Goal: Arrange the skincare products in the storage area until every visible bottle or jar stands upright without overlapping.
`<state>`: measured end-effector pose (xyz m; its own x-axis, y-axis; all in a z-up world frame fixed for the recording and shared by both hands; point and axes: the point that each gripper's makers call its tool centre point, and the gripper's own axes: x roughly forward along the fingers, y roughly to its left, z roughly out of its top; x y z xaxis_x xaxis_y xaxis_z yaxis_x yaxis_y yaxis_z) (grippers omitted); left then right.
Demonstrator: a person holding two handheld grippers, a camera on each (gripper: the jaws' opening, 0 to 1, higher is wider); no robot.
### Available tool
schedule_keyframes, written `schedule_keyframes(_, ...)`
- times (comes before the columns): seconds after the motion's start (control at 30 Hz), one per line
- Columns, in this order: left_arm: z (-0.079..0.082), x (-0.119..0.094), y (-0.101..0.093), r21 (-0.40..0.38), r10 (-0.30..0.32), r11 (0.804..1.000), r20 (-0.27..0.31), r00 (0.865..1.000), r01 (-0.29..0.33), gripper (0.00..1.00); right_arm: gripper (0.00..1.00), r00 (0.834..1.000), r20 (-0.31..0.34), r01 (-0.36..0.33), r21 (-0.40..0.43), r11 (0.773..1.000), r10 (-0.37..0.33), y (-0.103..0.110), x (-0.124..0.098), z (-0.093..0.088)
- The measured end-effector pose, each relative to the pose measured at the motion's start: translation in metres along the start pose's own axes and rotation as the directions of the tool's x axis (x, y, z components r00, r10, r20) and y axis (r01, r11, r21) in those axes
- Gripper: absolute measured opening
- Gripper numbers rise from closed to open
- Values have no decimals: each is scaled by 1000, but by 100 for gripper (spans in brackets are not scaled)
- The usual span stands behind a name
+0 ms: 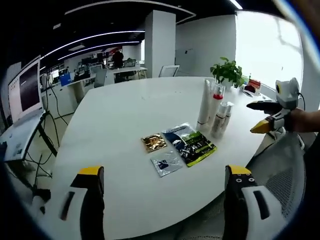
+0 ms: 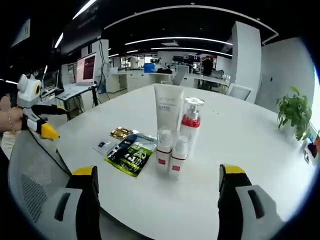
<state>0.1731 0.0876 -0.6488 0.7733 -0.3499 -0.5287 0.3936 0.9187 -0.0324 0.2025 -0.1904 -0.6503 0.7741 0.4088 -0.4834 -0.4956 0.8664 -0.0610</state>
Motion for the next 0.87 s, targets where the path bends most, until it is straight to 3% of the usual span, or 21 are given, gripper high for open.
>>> schedule_keyframes(0.87,-2,1,0,5,3,1000,-2,1000,-3,98,100,1000,-11,-9,16,1000,9,0,1,-2)
